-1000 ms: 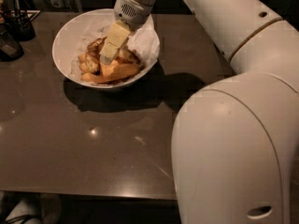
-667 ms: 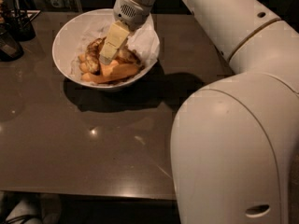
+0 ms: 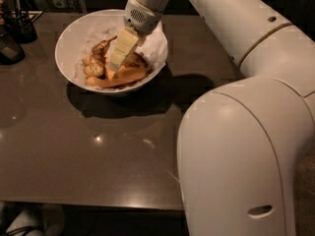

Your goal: Pick banana from white bowl

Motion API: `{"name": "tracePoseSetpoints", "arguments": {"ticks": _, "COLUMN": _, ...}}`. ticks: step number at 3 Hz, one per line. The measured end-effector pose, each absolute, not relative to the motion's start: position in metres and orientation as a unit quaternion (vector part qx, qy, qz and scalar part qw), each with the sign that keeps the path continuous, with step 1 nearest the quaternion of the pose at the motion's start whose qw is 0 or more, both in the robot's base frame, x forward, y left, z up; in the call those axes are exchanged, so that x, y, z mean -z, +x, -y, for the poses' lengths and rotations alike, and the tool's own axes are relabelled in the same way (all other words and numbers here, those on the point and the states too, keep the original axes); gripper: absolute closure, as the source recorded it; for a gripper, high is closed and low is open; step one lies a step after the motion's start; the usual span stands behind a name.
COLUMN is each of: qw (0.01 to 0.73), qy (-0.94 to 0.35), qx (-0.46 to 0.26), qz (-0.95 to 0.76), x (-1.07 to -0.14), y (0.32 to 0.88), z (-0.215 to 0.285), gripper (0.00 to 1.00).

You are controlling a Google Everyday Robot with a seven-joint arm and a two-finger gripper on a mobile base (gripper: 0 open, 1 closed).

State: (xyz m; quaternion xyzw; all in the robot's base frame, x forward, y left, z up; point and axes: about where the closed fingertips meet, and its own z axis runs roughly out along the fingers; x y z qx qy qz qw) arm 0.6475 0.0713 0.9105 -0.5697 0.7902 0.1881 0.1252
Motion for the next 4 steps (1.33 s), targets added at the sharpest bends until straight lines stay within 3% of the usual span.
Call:
{"name": "tracePoseSetpoints", "arguments": {"ticks": 1, "qw": 0.119, "qy": -0.557, "qx": -0.191, "qz": -0.799, "x": -0.9049, "y": 0.6505, "z": -0.0666, "gripper": 0.11}}
{"name": "tracePoseSetpoints", "arguments": {"ticks": 4, "qw": 0.118, "qy": -0.541, "qx": -0.198, "qz": -0.809, "x": -0.8975, "y": 0.6581, "z": -0.0626, "gripper": 0.77}}
